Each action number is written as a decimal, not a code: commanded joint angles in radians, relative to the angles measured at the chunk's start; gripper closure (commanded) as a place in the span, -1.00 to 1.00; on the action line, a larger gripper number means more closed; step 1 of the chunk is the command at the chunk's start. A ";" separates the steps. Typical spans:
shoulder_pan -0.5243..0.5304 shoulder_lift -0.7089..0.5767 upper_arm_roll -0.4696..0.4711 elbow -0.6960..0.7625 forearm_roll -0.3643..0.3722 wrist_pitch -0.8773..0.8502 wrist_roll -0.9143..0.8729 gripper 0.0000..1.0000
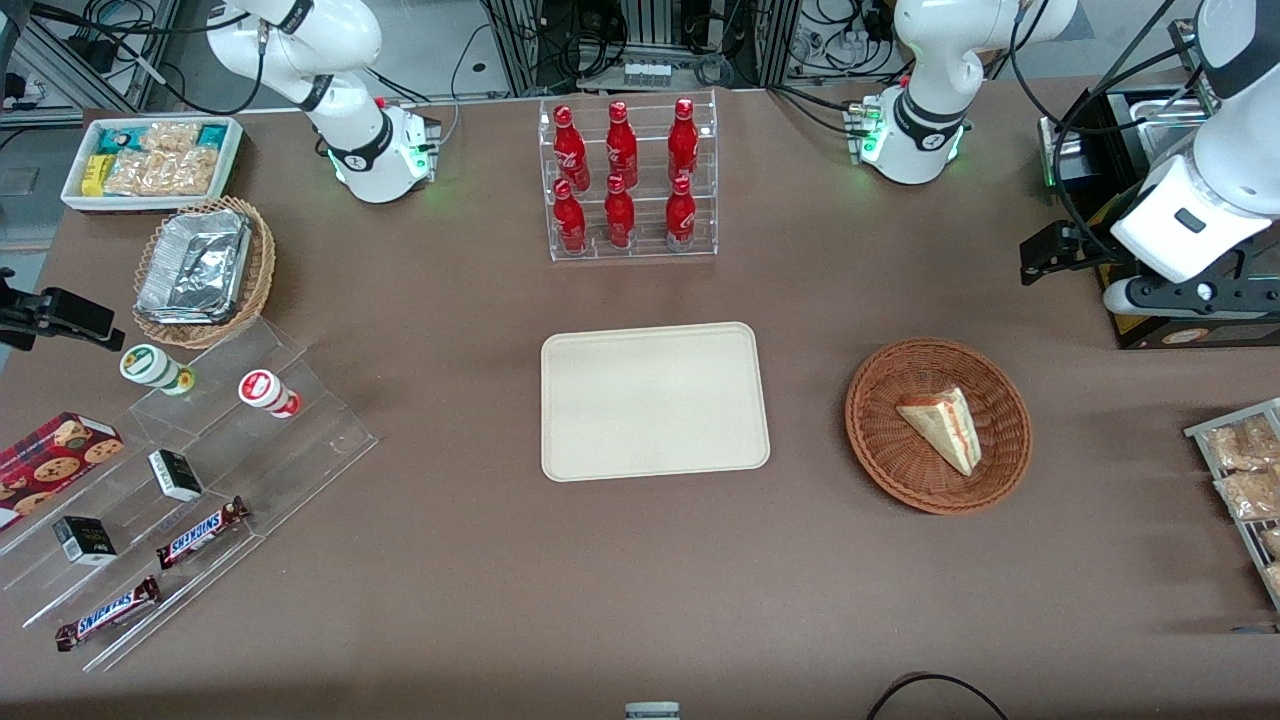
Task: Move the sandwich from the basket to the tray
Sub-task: 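Move the left gripper over the sandwich in the wicker basket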
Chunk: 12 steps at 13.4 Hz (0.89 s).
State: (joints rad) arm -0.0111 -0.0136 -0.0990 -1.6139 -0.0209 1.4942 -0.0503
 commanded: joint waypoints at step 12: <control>0.010 0.072 -0.008 -0.177 -0.008 0.223 0.014 -1.00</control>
State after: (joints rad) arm -0.0105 0.0759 -0.1007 -1.7220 -0.0218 1.6550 -0.0503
